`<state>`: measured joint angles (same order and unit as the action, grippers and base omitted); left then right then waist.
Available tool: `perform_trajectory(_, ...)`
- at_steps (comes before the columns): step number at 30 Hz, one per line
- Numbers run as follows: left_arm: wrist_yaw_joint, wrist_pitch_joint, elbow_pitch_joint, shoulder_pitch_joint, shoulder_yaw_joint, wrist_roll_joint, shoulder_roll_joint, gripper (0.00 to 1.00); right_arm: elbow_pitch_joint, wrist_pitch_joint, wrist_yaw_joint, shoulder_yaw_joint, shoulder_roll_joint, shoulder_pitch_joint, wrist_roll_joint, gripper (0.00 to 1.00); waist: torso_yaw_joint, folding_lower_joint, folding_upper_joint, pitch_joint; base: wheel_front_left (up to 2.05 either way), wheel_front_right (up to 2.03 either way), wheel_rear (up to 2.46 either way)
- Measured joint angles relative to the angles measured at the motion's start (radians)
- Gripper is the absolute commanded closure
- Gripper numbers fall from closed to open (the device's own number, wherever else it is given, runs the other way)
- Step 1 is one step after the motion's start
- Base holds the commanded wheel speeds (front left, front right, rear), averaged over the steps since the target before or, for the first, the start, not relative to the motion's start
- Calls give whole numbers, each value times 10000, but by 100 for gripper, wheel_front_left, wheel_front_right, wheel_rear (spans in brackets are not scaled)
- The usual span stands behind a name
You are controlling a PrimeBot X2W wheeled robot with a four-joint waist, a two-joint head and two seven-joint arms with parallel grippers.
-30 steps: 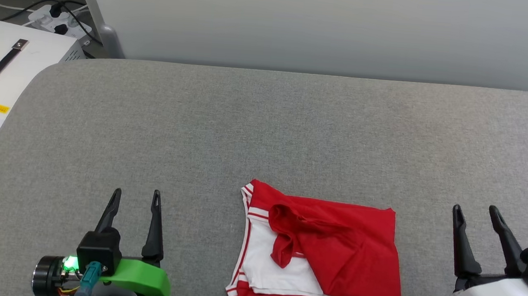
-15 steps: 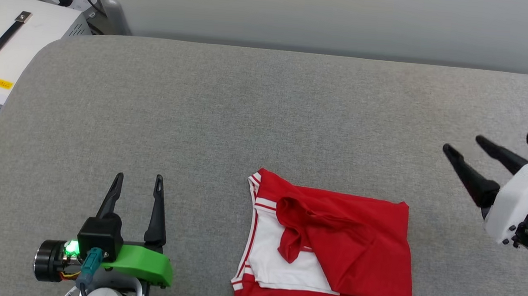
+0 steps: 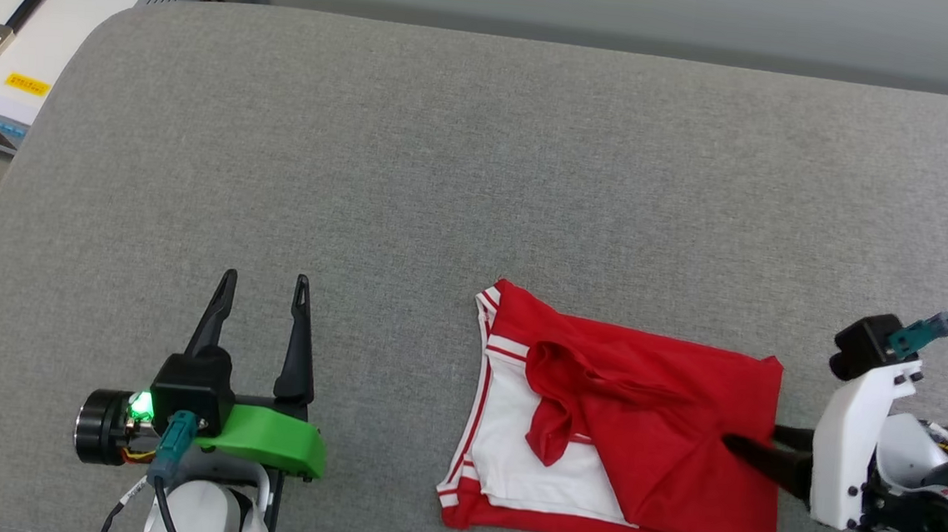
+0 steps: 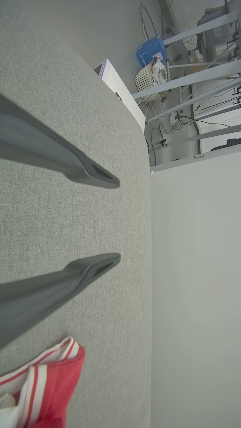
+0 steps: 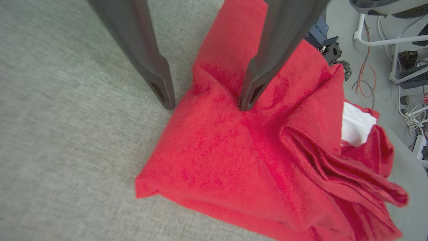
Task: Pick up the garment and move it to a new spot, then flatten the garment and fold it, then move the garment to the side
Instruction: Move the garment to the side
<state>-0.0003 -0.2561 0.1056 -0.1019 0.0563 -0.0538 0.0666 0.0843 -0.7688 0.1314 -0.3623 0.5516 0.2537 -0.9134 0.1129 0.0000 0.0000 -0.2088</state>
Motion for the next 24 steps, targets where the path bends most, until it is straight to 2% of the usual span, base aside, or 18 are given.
perform_trajectory(4, -4, 0, 50, -173, 71, 0, -23, 0, 673, 274, 2, -489, -428, 14, -84, 0, 184, 0, 0, -250, 0, 0, 0)
perform_trajectory(7, -13, 0, 142, -330, 119, 0, -42, 0, 1051, 1018, 2, -1012, -464, 81, -182, 0, 404, 0, 0, -447, 0, 0, 0)
perform_trajectory(8, -12, 0, 157, -330, 105, 0, -42, 0, 1058, 1304, 2, -1110, -456, 120, -182, 67, 423, 0, 0, -454, 0, 0, 0)
perform_trajectory(9, -10, 0, 174, -330, 96, 0, -44, 0, 1051, 1494, 2, -1200, -449, 138, -184, 100, 426, 0, 0, -442, 0, 0, 0)
perform_trajectory(16, 10, 2, 263, -199, -38, 2, -48, 0, 516, 2740, 2, -1814, -176, 724, -136, 100, 165, 1, 0, -133, 0, 0, 0)
perform_trajectory(22, 84, 0, 75, 128, -169, 4, -58, 0, -1081, 2876, 0, -2165, 1122, 1731, 399, 100, -783, 1, 0, 210, 0, 0, 0)
perform_trajectory(24, 90, 0, -12, 135, -182, 6, -61, 0, -1346, 2798, 2, -2123, 1354, 1887, 456, 100, -1070, 0, 0, 224, 0, 0, 0)
